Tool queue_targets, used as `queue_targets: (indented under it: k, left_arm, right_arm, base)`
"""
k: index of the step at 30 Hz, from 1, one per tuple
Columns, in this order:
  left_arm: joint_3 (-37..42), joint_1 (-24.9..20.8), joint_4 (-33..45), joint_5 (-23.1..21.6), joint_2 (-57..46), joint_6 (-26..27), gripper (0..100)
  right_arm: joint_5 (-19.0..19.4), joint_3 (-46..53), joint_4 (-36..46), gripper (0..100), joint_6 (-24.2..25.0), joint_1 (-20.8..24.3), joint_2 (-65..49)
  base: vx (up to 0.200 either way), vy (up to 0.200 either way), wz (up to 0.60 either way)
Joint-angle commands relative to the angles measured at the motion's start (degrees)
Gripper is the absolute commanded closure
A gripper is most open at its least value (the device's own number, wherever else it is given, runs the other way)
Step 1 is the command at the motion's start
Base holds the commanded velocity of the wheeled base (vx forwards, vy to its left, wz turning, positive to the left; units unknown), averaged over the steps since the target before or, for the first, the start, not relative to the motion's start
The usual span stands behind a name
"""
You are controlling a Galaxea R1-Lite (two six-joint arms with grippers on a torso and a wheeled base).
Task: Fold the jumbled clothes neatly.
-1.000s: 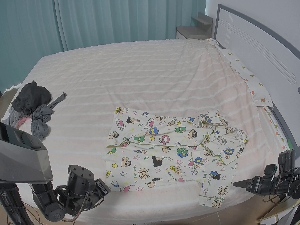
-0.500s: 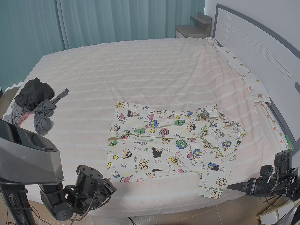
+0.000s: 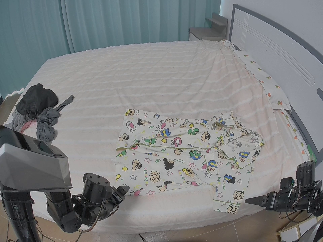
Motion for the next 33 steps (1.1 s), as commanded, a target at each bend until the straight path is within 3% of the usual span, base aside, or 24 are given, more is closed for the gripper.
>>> queue_targets:
  k: [1,24,25,33]
  left_arm:
    - [-2.49,1.34,0.02,-0.03,0.72,0.06,0]
    - [-11.71,1.6,1.08,0.59,7.66,5.43,0]
    - [-11.8,1.6,1.25,0.59,7.93,6.04,100]
    - [-10.13,1.69,1.34,2.61,7.75,7.54,100]
  right_arm:
    - [0.03,1.01,-0.01,0,0.01,0.02,-0.95]
    - [0.03,1.01,-0.01,0,0.01,0.02,-3.49]
    - [0.03,1.01,-0.01,0,0.01,0.02,-3.49]
    - [0.03,1.01,0.08,0,0.01,-0.07,-2.53]
  base:
    - [0.0,0.0,0.0]
    - [0.0,0.0,0.0]
    - [0.0,0.0,0.0]
    - [0.0,0.0,0.0]
